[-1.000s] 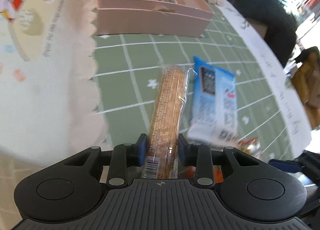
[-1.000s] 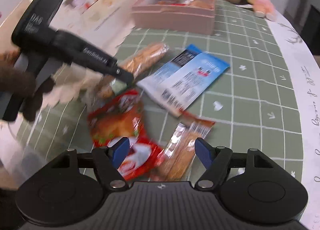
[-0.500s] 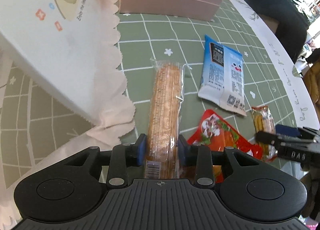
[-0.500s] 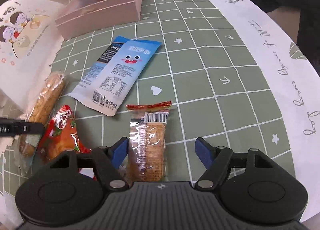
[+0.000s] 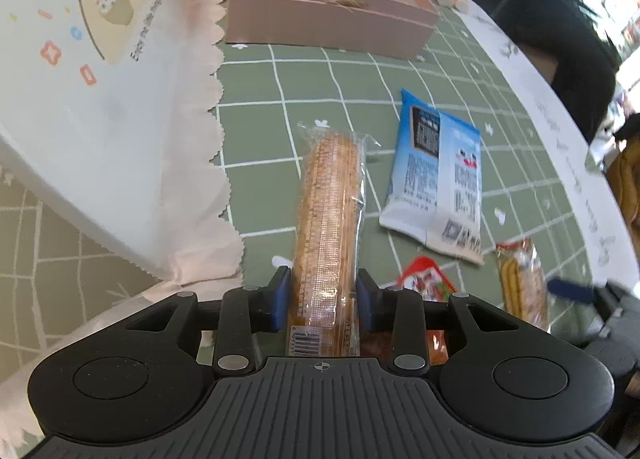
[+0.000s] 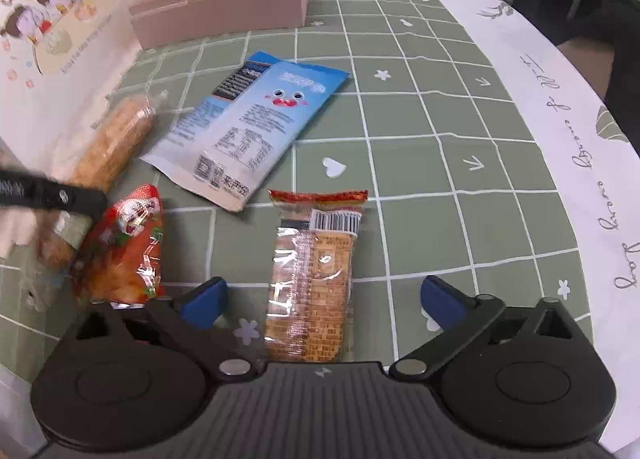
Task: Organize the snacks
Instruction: 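Lift the biscuit stick with the left gripper while the right lifts the biscuit pack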
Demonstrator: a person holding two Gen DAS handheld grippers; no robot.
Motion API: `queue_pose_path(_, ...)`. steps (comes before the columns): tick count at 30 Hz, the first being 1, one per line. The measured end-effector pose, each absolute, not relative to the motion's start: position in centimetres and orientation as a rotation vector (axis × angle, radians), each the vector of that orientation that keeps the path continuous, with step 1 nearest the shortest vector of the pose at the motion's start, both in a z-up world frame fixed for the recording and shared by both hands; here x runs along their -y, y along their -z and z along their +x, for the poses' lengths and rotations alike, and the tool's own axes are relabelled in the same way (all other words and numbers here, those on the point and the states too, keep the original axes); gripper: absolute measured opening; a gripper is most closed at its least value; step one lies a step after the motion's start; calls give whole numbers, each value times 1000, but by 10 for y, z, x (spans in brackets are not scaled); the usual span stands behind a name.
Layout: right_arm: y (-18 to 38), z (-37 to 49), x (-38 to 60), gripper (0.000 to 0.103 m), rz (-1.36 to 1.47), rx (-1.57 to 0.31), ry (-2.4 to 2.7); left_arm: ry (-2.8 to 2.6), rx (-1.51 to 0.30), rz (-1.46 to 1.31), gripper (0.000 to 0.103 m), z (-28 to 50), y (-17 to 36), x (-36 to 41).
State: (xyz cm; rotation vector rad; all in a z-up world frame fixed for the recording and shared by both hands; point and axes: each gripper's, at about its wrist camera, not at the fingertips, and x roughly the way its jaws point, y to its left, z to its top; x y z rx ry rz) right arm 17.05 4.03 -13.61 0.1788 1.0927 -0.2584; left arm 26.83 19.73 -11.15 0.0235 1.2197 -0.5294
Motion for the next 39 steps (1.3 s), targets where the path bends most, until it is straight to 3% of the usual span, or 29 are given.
queue_pose_path(6, 135, 178, -38, 103, 166, -1146, 225, 521, -1208, 16, 36, 272, 112, -190)
queue_pose_path(9, 125, 182, -35, 87, 139, -1172, 180, 507, -1204, 31, 35, 264, 110, -191)
queue_pose_path(14, 115, 180, -36, 85, 120, -1158, 159, 497, -1139, 81, 34, 238, 95, -196)
queue_pose_path(16, 118, 179, -33, 72, 166, -1167, 169, 508, -1131, 81, 34, 233, 90, -197)
queue_pose_path(20, 119, 179, -30, 55, 189, -1155, 196, 526, -1128, 79, 33, 228, 84, -196)
queue_pose_path(22, 117, 181, -31, 36, 175, -1157, 187, 532, -1126, 77, 33, 225, 82, -196)
queue_pose_path(39, 76, 177, -21, 35, 178, -1051, 196, 572, -1126, 79, 33, 218, 77, -187)
